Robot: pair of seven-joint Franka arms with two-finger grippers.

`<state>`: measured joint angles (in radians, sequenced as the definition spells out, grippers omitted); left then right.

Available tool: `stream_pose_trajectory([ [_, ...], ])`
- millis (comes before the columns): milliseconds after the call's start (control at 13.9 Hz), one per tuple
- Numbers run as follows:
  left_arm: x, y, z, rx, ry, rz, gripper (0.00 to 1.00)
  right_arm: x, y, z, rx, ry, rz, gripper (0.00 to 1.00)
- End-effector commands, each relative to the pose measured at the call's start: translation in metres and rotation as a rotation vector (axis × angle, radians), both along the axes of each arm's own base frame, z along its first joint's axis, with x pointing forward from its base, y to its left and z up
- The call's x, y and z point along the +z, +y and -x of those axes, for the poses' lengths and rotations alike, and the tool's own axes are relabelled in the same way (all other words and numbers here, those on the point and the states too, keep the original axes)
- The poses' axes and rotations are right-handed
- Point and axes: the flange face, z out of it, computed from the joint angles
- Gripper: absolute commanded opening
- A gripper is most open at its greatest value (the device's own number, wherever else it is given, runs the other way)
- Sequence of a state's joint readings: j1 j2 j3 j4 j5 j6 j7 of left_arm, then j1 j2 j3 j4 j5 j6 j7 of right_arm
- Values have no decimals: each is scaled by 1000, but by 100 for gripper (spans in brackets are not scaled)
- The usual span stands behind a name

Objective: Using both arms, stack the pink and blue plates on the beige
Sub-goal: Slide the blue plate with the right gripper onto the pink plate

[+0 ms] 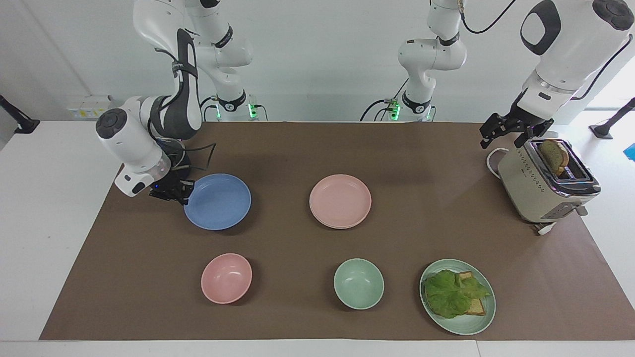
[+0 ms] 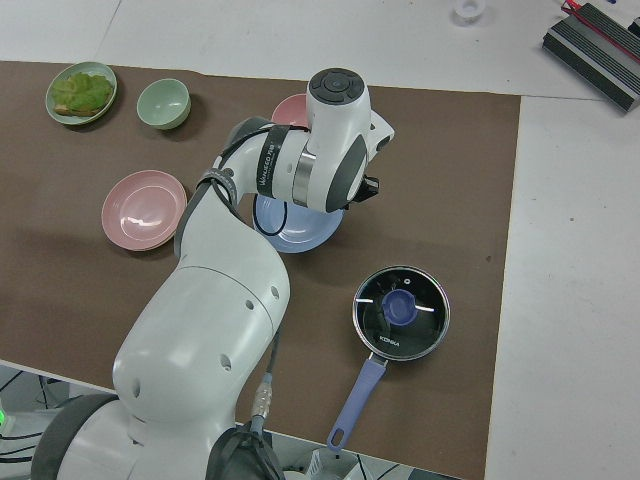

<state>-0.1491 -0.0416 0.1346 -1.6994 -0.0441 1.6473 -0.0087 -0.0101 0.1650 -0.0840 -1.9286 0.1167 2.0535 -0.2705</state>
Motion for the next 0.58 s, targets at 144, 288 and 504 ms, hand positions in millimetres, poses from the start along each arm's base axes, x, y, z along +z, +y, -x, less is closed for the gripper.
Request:
stream_pose_trajectory([
  [144,4,2,3,-10,1,-17,100,46,58,-2,20,-7,-51,0],
  [288,3,2,3,-9,4,-17,100,61,95,-5,-39,-7,-56,0],
  [504,4,3,3,-10,1,-19,100,66,149,-2,-83,-11,-48,0],
])
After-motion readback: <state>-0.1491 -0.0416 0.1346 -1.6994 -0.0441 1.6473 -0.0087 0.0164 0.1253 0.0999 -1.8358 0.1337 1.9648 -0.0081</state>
